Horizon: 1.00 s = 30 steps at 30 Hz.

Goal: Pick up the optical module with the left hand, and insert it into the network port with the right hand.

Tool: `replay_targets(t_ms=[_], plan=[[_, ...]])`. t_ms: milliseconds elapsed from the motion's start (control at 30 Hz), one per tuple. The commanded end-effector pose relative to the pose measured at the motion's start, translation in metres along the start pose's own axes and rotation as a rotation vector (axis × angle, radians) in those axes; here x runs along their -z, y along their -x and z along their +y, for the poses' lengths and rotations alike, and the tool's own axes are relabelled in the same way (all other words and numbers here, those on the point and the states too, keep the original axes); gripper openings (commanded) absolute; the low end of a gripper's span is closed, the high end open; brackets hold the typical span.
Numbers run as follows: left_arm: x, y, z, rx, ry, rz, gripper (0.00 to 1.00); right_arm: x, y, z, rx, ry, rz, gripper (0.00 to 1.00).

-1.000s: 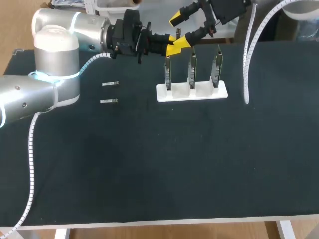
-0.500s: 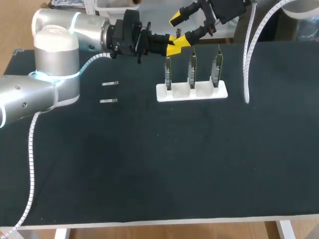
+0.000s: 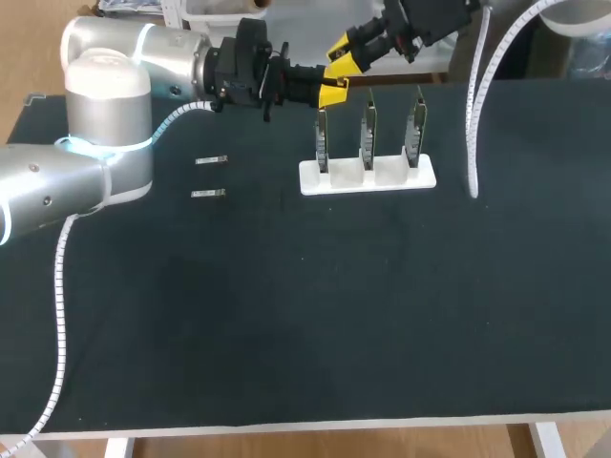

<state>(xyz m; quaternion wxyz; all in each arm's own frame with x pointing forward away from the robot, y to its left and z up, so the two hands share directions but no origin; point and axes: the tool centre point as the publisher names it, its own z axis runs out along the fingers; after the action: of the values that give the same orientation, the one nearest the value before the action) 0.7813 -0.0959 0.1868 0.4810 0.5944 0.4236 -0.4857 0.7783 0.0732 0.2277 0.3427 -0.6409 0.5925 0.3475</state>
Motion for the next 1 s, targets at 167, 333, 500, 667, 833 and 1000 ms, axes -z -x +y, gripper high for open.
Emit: replay_targets(t_ms=[167, 333, 500, 667, 833, 1000], plan=[[-0.0007, 0.0001, 0.0023, 0.000, -0.007, 0.000, 0.00, 0.0000, -0.0007, -0.0020, 0.000, 0.001, -0.001, 0.00], [-0.0007, 0.0001, 0.0023, 0.000, -0.007, 0.000, 0.00, 0.0000, -0.0007, -0.0020, 0.000, 0.001, -0.001, 0.00], [-0.0007, 0.0001, 0.0023, 0.000, -0.007, 0.000, 1.00, 0.0000, -0.0007, -0.0020, 0.000, 0.001, -0.001, 0.00], [-0.0007, 0.0001, 0.0023, 0.000, -0.007, 0.000, 1.00, 0.0000, -0.0007, -0.0020, 0.000, 0.001, -0.001, 0.00], [-0.0007, 0.0001, 0.0023, 0.000, -0.007, 0.000, 1.00, 0.0000, -0.0007, -0.0020, 0.000, 0.001, -0.001, 0.00], [-0.0007, 0.0001, 0.0023, 0.000, -0.007, 0.000, 1.00, 0.0000, -0.0007, -0.0020, 0.000, 0.001, -0.001, 0.00]])
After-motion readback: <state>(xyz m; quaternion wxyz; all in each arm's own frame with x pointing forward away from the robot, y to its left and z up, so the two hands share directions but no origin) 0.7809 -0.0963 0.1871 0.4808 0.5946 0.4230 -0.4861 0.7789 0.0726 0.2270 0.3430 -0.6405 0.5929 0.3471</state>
